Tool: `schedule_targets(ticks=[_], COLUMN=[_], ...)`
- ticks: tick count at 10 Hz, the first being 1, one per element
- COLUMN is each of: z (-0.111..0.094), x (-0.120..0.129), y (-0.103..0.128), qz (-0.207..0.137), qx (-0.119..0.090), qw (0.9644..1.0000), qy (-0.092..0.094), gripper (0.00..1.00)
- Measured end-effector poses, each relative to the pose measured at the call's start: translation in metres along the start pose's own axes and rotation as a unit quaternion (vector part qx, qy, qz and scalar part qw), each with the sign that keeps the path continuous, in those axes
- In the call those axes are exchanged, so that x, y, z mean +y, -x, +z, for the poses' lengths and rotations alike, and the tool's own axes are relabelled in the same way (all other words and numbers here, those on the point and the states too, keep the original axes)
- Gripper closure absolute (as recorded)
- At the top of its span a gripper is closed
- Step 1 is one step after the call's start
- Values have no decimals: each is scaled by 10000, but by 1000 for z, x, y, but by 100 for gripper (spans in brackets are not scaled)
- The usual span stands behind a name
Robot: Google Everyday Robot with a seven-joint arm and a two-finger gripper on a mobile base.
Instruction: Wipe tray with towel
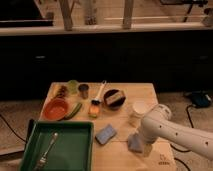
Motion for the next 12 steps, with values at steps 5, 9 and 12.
schedule_targets(ticks=[5, 9, 12], z=[9, 15, 19], x=[5, 7, 6], y=[-1, -1, -2], qz=[67, 88, 85], qx=[-117, -194, -232], qw=[9999, 9998, 9997], qy=[27, 26, 25], gripper=[20, 24, 35])
